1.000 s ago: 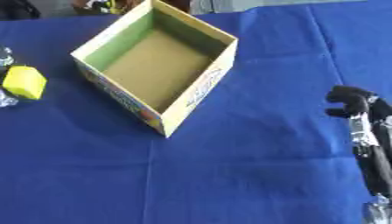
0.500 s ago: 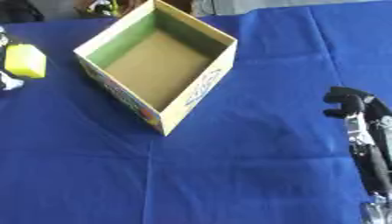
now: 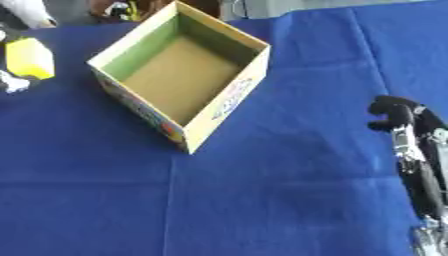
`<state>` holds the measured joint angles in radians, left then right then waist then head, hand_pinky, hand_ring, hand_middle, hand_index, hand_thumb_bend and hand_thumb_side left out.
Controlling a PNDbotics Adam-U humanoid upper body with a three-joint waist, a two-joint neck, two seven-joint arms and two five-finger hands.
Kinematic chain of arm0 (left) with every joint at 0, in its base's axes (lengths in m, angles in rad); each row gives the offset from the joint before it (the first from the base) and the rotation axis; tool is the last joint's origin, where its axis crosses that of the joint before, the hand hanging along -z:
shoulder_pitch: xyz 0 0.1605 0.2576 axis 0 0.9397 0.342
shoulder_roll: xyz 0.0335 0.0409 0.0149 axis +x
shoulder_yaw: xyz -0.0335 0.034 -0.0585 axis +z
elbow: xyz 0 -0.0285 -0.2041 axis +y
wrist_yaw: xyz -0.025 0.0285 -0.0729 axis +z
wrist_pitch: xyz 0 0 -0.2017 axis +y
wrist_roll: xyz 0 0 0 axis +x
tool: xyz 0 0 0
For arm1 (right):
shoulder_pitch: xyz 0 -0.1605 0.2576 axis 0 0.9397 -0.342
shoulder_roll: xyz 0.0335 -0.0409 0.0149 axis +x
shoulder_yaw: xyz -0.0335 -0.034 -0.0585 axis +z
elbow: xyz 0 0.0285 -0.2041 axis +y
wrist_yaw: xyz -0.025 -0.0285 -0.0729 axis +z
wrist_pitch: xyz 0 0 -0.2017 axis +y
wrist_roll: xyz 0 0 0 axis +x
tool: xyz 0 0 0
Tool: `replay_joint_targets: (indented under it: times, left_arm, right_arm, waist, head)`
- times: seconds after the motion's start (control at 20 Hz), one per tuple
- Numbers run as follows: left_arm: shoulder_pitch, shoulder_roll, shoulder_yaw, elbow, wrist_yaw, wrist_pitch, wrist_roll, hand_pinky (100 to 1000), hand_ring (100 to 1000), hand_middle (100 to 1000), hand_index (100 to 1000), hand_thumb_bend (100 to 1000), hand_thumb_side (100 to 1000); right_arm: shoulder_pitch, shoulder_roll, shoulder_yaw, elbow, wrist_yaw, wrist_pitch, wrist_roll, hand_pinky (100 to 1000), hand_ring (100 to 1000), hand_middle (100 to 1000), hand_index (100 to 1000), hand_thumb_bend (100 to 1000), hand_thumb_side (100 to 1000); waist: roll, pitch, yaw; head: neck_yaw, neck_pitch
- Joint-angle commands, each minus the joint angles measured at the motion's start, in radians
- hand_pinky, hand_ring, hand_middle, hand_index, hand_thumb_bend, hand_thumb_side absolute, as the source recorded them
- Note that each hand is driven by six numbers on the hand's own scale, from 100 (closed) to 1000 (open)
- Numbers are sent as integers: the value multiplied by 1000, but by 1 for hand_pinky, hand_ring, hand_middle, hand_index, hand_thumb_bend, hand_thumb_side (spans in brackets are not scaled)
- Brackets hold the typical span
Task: Pick up objects on the table and place them in the box.
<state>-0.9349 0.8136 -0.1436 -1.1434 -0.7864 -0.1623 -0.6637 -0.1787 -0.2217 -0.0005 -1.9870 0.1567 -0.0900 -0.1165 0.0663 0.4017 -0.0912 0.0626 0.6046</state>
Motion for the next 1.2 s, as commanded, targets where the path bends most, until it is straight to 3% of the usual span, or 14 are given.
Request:
replay_joint_targets:
  times: [0.05,0.2,0.35,0.45,0.55,0.9,0.95,1.2]
  left_arm:
    - [-24,44,22,-20,32,12,-51,210,548,668,763,100,461]
    - [-28,41,29,-31,56,23,-99,225,567,685,772,100,465]
    - [-33,41,37,-56,70,29,-125,192,526,645,758,100,440]
    - [-36,38,39,-81,90,23,-121,173,511,632,752,100,437]
    - [-43,37,38,-106,109,18,-109,116,466,577,709,100,371]
    - [-83,11,27,-167,130,14,-75,100,438,541,679,100,332]
    - [-93,3,26,-174,131,13,-71,100,386,472,628,100,302]
    - [-202,-97,-7,-197,112,4,-40,100,373,445,596,100,285]
  right_arm:
    - [-3,-12,-7,-13,-2,4,-3,684,795,619,759,100,810]
    - [-4,-12,-6,-13,-3,6,-3,684,795,619,760,100,810]
    - [-3,-11,-6,-13,-2,8,-3,684,795,619,760,100,809]
    - [-3,-10,-6,-13,-2,10,-3,684,795,619,760,100,809]
    - [-3,-10,-6,-13,-2,11,-4,685,796,619,760,100,809]
    - [-1,-11,-8,-13,-2,12,-6,685,795,619,760,100,808]
    - [0,-11,-7,-13,-2,12,-6,685,795,618,760,100,808]
    - [0,-19,-5,-13,-9,5,-5,685,794,618,760,100,806]
  waist:
    - [0,-29,1]
    - [0,-30,1]
    - [1,-29,1]
    - [1,-29,1]
    - [2,-29,1]
    - [4,-32,2]
    - [4,-34,1]
    - [6,-44,-1]
  head:
    - [0,2]
    - [-1,1]
    - [-3,0]
    - [-3,1]
    - [-3,2]
    - [-6,4]
    - [-6,6]
    - [-8,24]
